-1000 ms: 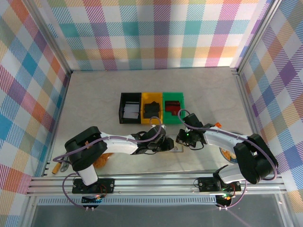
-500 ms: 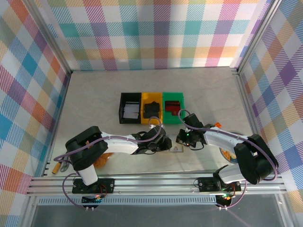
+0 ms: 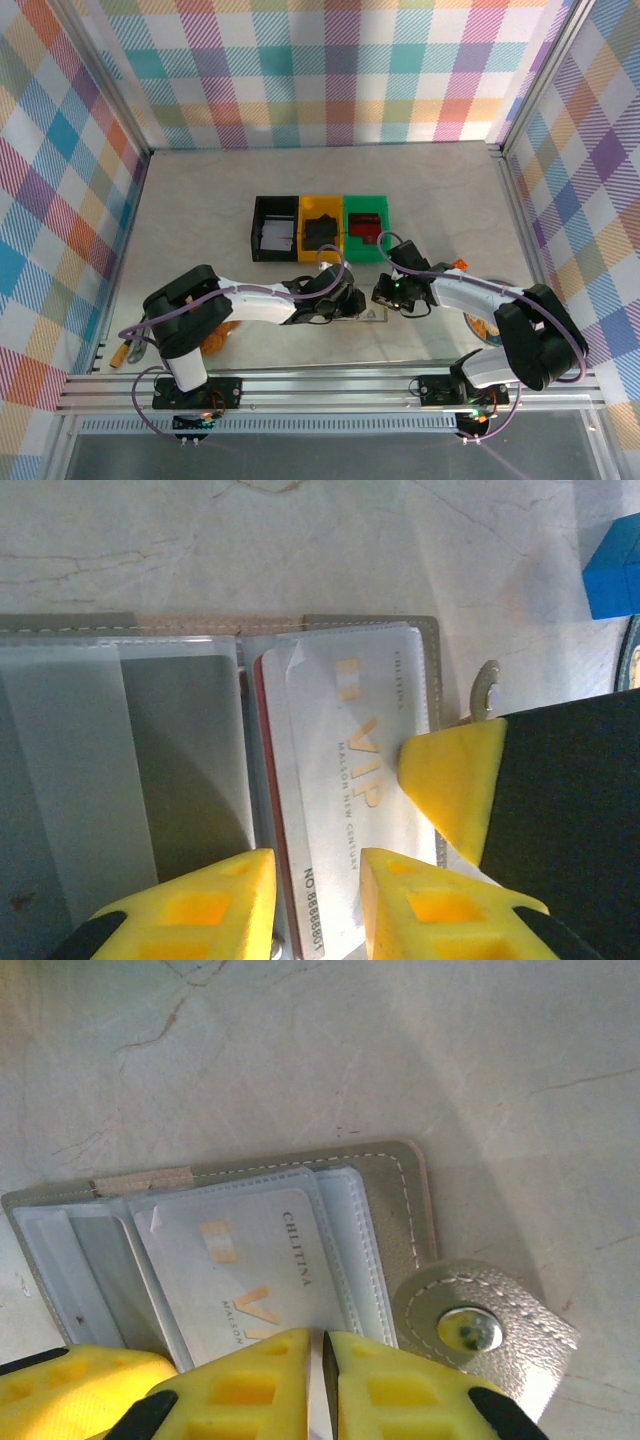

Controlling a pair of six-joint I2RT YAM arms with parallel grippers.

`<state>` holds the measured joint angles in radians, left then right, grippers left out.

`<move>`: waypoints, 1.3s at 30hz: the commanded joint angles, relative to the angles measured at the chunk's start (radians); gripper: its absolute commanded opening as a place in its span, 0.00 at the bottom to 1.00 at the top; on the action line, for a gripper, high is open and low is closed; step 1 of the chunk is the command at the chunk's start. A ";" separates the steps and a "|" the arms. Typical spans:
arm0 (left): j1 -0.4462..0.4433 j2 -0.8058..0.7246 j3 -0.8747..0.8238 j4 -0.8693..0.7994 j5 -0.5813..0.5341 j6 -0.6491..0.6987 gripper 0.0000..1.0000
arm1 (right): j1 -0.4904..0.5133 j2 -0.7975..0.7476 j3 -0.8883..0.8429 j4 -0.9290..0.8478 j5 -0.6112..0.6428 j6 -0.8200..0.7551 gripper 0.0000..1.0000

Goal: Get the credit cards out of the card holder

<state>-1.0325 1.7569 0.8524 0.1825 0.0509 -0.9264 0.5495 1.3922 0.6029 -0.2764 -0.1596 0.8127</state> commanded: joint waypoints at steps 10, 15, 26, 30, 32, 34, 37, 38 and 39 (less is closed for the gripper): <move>0.006 0.035 0.023 -0.028 -0.024 -0.001 0.30 | -0.003 0.007 -0.022 -0.046 0.000 0.014 0.16; 0.006 0.047 0.039 -0.031 -0.022 0.005 0.28 | -0.003 0.010 -0.028 -0.038 -0.004 0.017 0.16; 0.006 0.062 0.022 -0.015 -0.020 -0.001 0.21 | -0.003 0.016 -0.033 -0.027 -0.011 0.022 0.16; 0.006 0.063 0.011 -0.015 -0.031 -0.003 0.24 | -0.003 0.018 -0.036 -0.023 -0.011 0.021 0.16; 0.006 0.071 0.010 -0.008 -0.030 -0.005 0.25 | -0.003 0.019 -0.039 -0.020 -0.011 0.022 0.16; 0.006 0.080 0.016 -0.002 -0.028 -0.008 0.28 | -0.003 0.022 -0.040 -0.016 -0.012 0.025 0.16; 0.006 0.084 0.023 0.005 -0.023 -0.011 0.27 | -0.003 0.025 -0.041 -0.014 -0.015 0.025 0.16; 0.006 0.084 0.028 0.001 -0.025 -0.008 0.26 | -0.003 0.024 -0.042 -0.013 -0.015 0.026 0.16; 0.006 0.084 0.033 -0.006 -0.025 -0.004 0.25 | -0.003 0.023 -0.044 -0.013 -0.015 0.026 0.16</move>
<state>-1.0317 1.7927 0.8749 0.1848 0.0395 -0.9306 0.5480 1.3922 0.5972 -0.2653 -0.1665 0.8299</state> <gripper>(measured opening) 0.256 0.160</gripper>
